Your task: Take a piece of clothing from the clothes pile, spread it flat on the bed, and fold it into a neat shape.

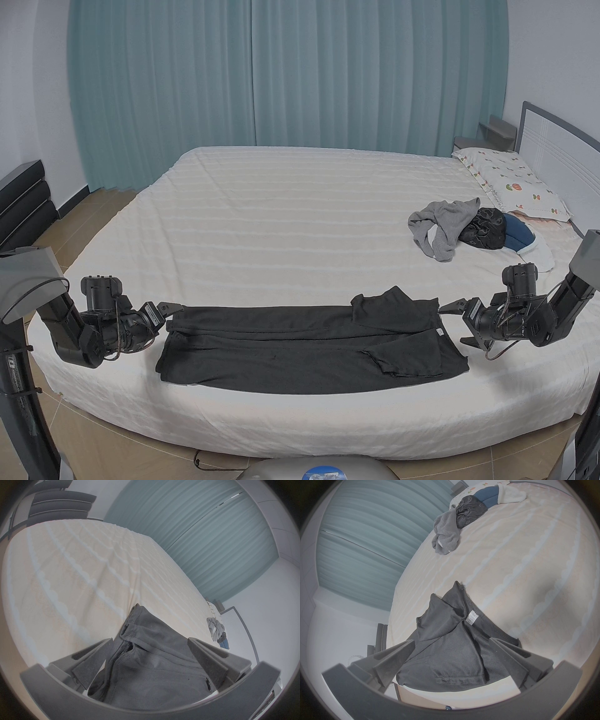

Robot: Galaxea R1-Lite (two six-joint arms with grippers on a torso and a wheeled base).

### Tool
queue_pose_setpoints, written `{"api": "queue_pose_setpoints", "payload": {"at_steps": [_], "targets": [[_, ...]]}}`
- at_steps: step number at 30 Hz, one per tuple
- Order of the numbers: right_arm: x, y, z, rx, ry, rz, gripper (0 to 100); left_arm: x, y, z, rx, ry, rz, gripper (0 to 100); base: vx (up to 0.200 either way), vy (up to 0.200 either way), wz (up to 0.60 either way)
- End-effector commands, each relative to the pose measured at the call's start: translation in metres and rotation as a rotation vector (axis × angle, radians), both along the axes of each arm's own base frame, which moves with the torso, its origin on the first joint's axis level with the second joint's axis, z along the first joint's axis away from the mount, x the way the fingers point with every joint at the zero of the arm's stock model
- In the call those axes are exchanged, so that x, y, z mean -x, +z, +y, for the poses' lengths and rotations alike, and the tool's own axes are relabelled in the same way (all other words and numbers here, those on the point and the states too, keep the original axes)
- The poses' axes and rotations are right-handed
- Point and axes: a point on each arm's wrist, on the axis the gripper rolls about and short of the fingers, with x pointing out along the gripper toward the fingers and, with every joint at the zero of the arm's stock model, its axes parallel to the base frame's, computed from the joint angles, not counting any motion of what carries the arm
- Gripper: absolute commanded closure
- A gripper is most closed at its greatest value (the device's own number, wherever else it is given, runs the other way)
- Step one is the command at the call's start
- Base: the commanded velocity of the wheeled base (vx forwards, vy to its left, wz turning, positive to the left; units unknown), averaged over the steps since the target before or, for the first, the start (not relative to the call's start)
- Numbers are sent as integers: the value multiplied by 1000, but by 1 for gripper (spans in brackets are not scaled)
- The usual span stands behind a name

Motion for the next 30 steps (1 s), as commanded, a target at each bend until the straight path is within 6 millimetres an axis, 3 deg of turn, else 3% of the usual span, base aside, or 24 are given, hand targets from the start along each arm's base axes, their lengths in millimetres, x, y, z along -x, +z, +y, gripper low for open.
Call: {"api": "queue_pose_setpoints", "payload": {"at_steps": [1, 19, 20, 30], "targets": [[0, -1, 2, 0, 6, 2, 0, -7, -8, -5, 0, -17, 8, 0, 0, 0, 0], [-2, -5, 2, 4, 14, 6, 0, -10, -31, -14, -25, -59, 44, 0, 0, 0, 0], [-2, -5, 2, 5, 14, 8, 0, -9, -34, -14, -37, -67, 49, 100, 0, 0, 0], [-2, -5, 2, 14, 12, 3, 0, -3, -35, -11, -60, -45, 66, 100, 0, 0, 0]]}}
